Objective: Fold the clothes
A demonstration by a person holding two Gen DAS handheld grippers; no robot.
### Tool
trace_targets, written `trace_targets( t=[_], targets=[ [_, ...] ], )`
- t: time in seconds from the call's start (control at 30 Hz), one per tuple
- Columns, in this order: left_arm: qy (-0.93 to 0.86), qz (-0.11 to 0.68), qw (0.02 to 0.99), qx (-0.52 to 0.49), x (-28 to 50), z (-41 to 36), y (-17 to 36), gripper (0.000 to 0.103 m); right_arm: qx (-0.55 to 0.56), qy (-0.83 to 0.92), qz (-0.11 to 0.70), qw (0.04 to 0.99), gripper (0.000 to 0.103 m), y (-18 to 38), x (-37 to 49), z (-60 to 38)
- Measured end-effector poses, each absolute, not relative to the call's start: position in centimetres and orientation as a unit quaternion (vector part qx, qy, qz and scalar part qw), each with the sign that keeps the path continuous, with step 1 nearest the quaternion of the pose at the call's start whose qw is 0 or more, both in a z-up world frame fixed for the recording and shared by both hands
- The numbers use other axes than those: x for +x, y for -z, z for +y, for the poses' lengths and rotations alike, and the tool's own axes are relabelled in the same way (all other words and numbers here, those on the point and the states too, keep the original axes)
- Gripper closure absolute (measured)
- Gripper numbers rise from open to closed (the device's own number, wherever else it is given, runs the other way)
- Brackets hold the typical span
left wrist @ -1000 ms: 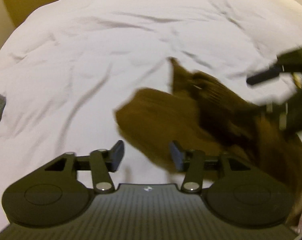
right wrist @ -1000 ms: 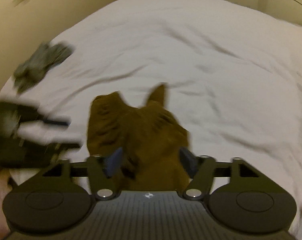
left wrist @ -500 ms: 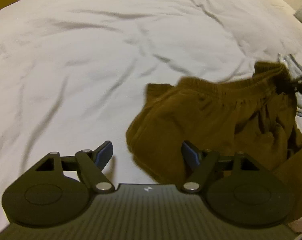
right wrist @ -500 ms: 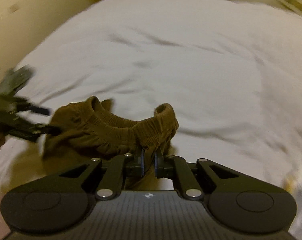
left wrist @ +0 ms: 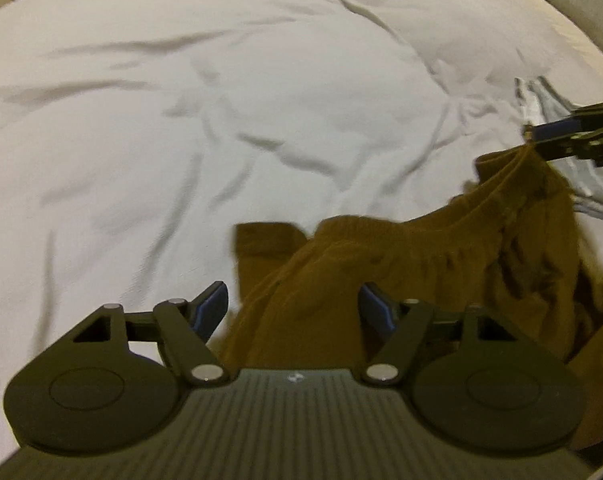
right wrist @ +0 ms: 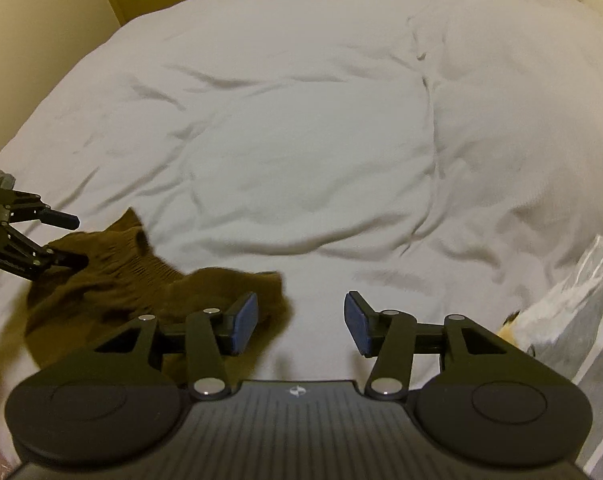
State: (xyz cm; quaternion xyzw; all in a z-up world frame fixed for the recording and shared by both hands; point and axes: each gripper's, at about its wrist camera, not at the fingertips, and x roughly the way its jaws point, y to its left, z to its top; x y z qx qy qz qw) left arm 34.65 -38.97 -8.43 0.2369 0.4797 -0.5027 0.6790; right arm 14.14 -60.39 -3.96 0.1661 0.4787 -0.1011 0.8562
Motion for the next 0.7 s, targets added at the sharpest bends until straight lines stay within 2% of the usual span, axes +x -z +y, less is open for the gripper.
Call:
trace_targets(
  t=[0.03, 0.07, 0.1, 0.13, 0.17, 0.23, 0.43, 0.7],
  targets=[
    [0.511, 0.488, 0.667, 0.237, 34.7, -39.6, 8.6, 0.039, 0.172, 0.099, 0.481, 0.854, 0.052, 4.3, 14.2, -60.7],
    [0.516, 0.497, 0.653, 0.245, 34.5, -40.1, 8.9, 0.05, 0.177, 0.096, 0.483, 0.852, 0.052, 4.7, 14.3, -61.1],
    [0.521, 0.505, 0.64, 0.253, 34.2, -40.7, 9.2, 0.067, 0.18, 0.093, 0.486, 0.85, 0.052, 5.0, 14.3, -61.3],
    [0.526, 0.499, 0.637, 0.262, 33.8, -40.6, 8.7, 0.077, 0.182, 0.088, 0.49, 0.848, 0.051, 5.4, 14.3, -61.5],
    [0.532, 0.492, 0.634, 0.271, 33.3, -40.5, 8.3, 0.094, 0.188, 0.081, 0.493, 0.846, 0.049, 5.7, 14.3, -61.5],
    [0.541, 0.479, 0.629, 0.287, 32.4, -40.4, 7.4, 0.096, 0.201, 0.063, 0.499, 0.84, 0.042, 6.5, 14.2, -61.6],
    [0.462, 0.445, 0.731, 0.231, 34.2, -33.4, 2.4, 0.097, 0.21, -0.011, 0.5, 0.84, 0.042, 8.2, 15.4, -60.7],
    [0.412, 0.468, 0.746, 0.233, 34.2, -29.8, 5.2, 0.097, 0.181, -0.07, 0.491, 0.849, 0.036, 11.1, 21.1, -58.0]
  ],
)
